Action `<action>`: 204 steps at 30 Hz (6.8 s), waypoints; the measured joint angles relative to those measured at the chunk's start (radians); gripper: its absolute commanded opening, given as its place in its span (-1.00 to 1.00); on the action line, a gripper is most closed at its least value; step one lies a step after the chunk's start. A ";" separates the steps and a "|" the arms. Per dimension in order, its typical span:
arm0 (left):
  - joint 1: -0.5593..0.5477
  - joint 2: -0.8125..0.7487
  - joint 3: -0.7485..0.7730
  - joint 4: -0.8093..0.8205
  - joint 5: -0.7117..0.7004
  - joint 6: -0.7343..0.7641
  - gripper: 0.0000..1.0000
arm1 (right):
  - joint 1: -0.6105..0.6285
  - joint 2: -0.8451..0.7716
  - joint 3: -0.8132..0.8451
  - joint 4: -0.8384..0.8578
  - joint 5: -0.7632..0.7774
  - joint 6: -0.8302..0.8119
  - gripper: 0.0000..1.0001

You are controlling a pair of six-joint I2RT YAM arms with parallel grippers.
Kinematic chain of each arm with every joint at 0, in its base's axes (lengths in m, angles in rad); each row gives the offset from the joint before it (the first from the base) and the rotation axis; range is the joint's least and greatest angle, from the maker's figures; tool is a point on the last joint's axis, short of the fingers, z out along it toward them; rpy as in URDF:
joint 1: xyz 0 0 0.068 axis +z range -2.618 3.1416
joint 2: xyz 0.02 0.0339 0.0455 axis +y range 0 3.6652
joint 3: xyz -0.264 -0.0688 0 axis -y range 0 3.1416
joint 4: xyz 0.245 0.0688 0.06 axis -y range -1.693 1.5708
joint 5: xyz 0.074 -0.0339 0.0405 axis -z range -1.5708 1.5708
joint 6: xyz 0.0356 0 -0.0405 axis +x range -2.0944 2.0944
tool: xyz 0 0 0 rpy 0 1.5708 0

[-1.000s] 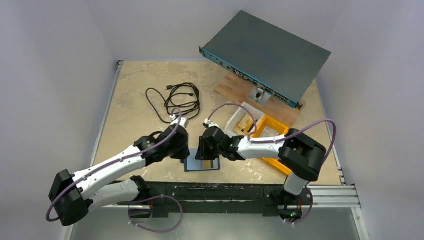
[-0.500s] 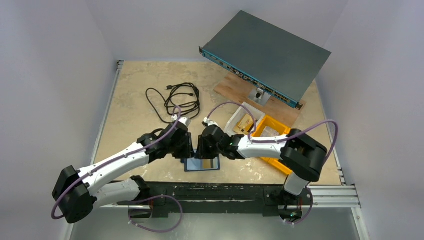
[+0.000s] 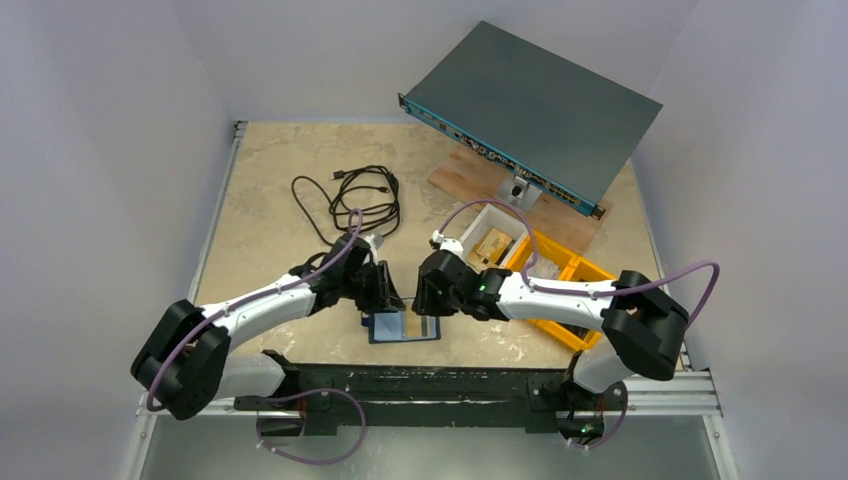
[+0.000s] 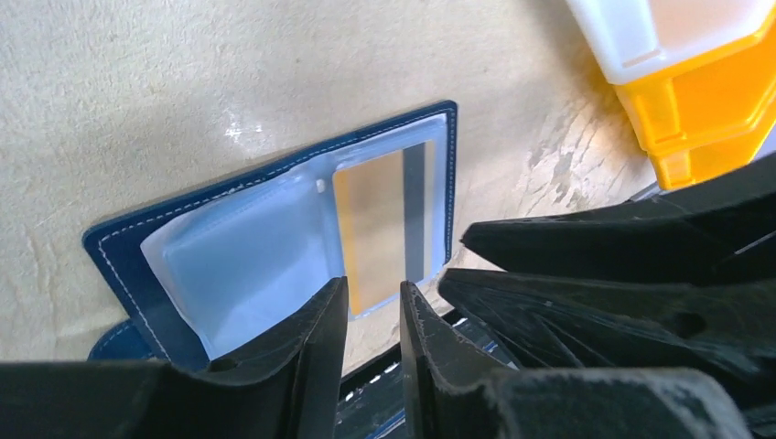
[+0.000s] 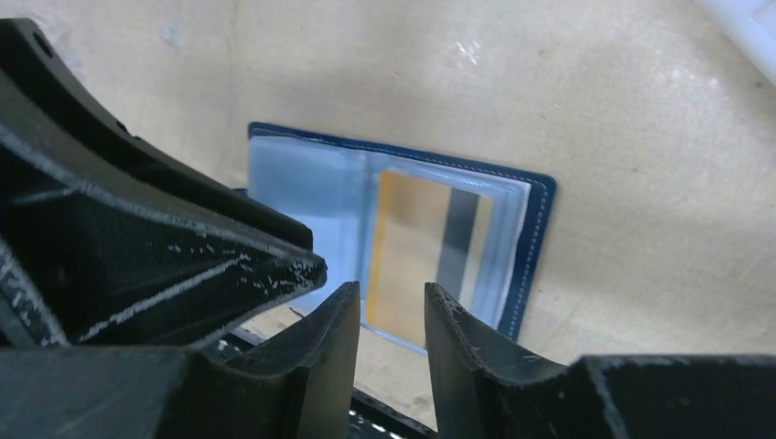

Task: Take the credit cards out of the card holder
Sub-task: Remove the credit card from the card holder.

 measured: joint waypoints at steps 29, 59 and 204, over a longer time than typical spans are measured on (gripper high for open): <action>0.037 0.154 -0.084 0.164 0.088 0.009 -0.50 | -0.001 0.130 0.049 -0.111 0.021 -0.031 -0.97; 0.068 0.155 -0.095 0.226 0.145 -0.020 -0.73 | -0.003 0.161 0.095 -0.150 0.026 -0.072 -1.00; 0.142 -0.174 -0.198 0.003 0.000 0.031 -0.84 | 0.031 0.246 0.095 0.061 -0.071 0.026 -1.00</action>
